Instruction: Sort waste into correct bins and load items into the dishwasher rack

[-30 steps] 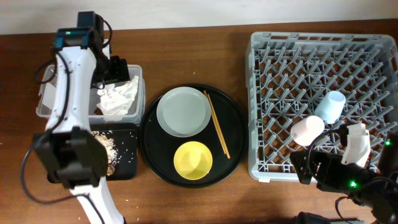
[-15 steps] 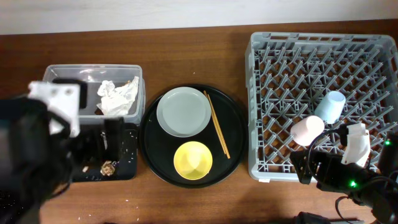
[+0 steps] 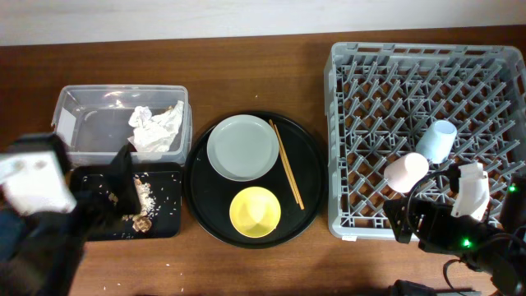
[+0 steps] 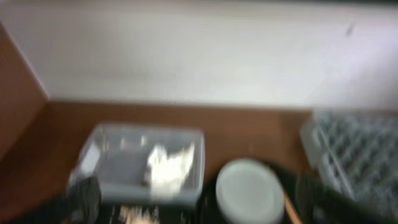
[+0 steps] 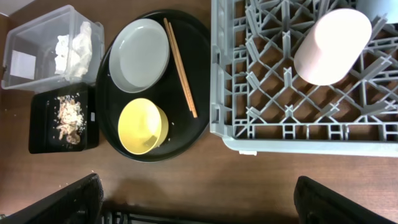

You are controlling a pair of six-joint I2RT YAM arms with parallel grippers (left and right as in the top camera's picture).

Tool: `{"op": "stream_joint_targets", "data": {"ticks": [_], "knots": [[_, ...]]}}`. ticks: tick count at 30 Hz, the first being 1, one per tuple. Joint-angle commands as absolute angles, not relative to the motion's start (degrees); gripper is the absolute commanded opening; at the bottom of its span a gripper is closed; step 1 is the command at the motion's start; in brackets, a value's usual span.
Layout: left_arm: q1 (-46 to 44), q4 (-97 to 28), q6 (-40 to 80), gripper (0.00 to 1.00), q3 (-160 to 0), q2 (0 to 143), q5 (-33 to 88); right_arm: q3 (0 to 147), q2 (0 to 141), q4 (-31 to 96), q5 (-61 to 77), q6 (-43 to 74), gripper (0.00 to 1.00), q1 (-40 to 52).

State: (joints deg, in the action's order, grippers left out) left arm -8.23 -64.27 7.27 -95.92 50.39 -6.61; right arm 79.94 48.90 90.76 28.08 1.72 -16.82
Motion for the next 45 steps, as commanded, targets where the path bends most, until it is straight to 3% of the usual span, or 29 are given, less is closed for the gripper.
{"op": "stream_joint_targets", "data": {"ticks": [1, 10, 16, 26, 40, 45], "knots": [[-2.9, -52.3, 6.1, 0.99, -76.1, 42.0, 1.4, 80.2, 48.7, 90.7, 27.8, 1.9, 0.99, -16.5], [1.9, -19.5, 6.2, 0.99, -30.1, 17.4, 9.7, 80.2, 48.7, 90.7, 27.8, 1.9, 0.99, -16.5], [4.2, -15.0, 6.2, 0.99, -14.1, 1.1, 9.7, 80.2, 48.7, 90.7, 27.8, 1.9, 0.99, -16.5], [3.4, -2.8, 6.1, 0.99, -0.5, 0.3, 9.5, 80.2, 48.7, 90.7, 27.8, 1.9, 0.99, -16.5], [3.4, -3.7, 6.1, 0.99, -0.5, 0.4, 9.2, 80.2, 48.7, 85.4, 27.8, 2.0, 0.99, -16.5], [3.4, -3.7, 6.1, 0.99, -0.5, 0.4, 9.2, 80.0, 50.9, 85.9, 37.5, 4.7, 0.99, -13.3]]}}
